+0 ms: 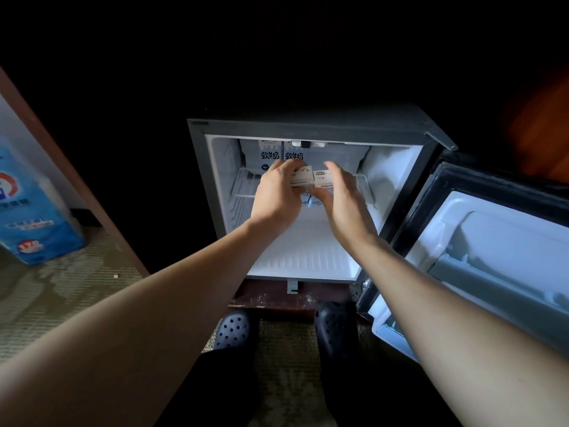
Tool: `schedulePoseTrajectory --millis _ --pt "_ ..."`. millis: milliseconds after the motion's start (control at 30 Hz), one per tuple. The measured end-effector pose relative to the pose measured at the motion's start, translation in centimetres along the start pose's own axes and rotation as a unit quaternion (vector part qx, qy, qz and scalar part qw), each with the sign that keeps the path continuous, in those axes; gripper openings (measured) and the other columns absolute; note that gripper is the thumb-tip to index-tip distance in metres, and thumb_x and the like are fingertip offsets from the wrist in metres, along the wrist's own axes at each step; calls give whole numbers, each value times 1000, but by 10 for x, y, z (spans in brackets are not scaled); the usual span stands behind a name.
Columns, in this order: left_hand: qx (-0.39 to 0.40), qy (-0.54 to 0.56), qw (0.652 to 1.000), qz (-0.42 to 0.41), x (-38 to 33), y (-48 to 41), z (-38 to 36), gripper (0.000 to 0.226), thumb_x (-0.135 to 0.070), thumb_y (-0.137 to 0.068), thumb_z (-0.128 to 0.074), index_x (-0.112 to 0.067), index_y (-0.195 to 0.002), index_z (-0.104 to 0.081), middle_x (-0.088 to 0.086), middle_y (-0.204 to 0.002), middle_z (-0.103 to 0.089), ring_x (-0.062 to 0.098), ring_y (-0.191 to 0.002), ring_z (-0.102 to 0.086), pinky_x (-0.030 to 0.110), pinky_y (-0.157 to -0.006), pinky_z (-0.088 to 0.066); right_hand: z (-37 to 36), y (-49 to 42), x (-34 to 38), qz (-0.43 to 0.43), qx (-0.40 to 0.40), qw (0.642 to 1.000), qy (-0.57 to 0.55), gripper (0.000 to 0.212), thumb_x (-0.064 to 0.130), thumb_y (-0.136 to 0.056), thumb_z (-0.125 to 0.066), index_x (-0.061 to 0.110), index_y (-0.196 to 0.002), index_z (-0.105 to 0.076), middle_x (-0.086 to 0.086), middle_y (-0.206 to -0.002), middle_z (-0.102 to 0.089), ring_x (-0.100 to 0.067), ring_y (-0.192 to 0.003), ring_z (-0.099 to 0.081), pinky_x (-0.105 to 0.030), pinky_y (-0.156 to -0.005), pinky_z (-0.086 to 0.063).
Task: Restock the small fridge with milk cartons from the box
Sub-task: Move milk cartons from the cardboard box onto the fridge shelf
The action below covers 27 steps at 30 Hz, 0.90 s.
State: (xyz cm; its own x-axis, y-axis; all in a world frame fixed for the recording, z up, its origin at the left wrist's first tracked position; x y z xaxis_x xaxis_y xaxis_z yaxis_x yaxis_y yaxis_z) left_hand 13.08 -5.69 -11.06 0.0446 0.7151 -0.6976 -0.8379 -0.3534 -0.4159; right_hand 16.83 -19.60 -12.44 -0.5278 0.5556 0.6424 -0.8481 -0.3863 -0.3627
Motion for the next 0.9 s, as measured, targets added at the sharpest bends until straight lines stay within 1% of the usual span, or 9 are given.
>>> schedulePoseTrajectory --millis 67,133,200,333,400,533,600,767,900 --pt "7 5 1000 12 1 0 -2 44 0 -85 -68 -17 -125 -62 -4 -110 -58 13 -94 -57 23 -85 -48 0 1 -3 -5 18 1000 -14 57 27 -102 -54 23 -153 -29 -9 -144 -48 -9 -110 -58 -20 -81 -38" --pt "17 -3 1000 26 3 0 -4 48 -2 -88 -67 -15 -133 -55 1 -119 -57 17 -102 -56 21 -87 -42 -3 2 -8 -20 23 998 -52 56 15 -104 -50 31 -152 -27 -3 -136 -54 16 -92 -56 -5 -71 -39" --pt "14 -4 999 50 5 -2 -5 53 -5 -90 -66 -12 -139 -47 2 -125 -50 14 -102 -49 16 -86 -35 -6 1 -11 -43 17 996 -72 57 13 -105 -47 38 -152 -25 1 -123 -59 24 -85 -53 -1 -67 -39" --pt "-12 58 991 123 6 -5 -8 39 -16 -91 -70 -9 -124 -49 4 -121 -41 18 -101 -50 22 -94 -39 -9 -4 -12 -53 -3 996 -71 74 15 -103 -52 31 -158 -5 2 -112 -68 -6 -94 -63 -29 -80 -49" --pt "-5 91 985 149 11 -6 -13 40 -25 -90 -72 -12 -122 -51 5 -122 -42 20 -101 -55 29 -98 -44 -9 -6 -11 -60 -3 996 -67 77 19 -102 -55 21 -159 -5 5 -109 -67 -10 -93 -62 -28 -76 -45" --pt "33 113 975 190 21 -4 -25 33 -36 -91 -66 -25 -120 -58 5 -121 -57 17 -99 -60 38 -97 -50 -11 -10 -14 -85 -12 994 -74 39 28 -100 -59 8 -131 -49 -3 -114 -70 -20 -103 -66 -28 -77 -46" --pt "52 109 972 204 24 -3 -30 27 -30 -95 -60 -27 -122 -59 6 -122 -59 16 -98 -60 40 -98 -50 -13 -12 -15 -106 -9 991 -77 29 29 -99 -60 9 -120 -58 -5 -115 -70 -22 -105 -65 -26 -77 -43" --pt "44 74 974 210 21 -8 -35 24 -26 -103 -50 -15 -122 -59 8 -120 -48 5 -73 -48 25 -84 -37 -11 -18 -12 -118 -17 991 -51 30 32 -101 -57 8 -120 -56 -7 -113 -68 -23 -96 -63 -27 -70 -38" --pt "33 49 980 191 21 -20 -40 24 -32 -101 -52 -17 -110 -68 12 -115 -61 18 -83 -57 26 -77 -41 -10 -27 -13 -137 -36 989 -34 32 34 -102 -54 7 -119 -53 -8 -105 -65 -21 -83 -54 -27 -66 -36"
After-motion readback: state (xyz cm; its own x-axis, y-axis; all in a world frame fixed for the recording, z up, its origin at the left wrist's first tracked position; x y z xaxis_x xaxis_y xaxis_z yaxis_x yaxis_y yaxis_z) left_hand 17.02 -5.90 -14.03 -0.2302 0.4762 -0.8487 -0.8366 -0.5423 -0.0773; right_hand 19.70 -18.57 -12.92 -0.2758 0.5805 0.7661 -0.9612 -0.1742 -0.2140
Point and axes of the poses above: each hand's wrist, its own y-axis away from the middle knuckle, its own z-axis out of the back of the hand, x = y × z, the point moved 1 cm from there along -y, towards the middle knuckle
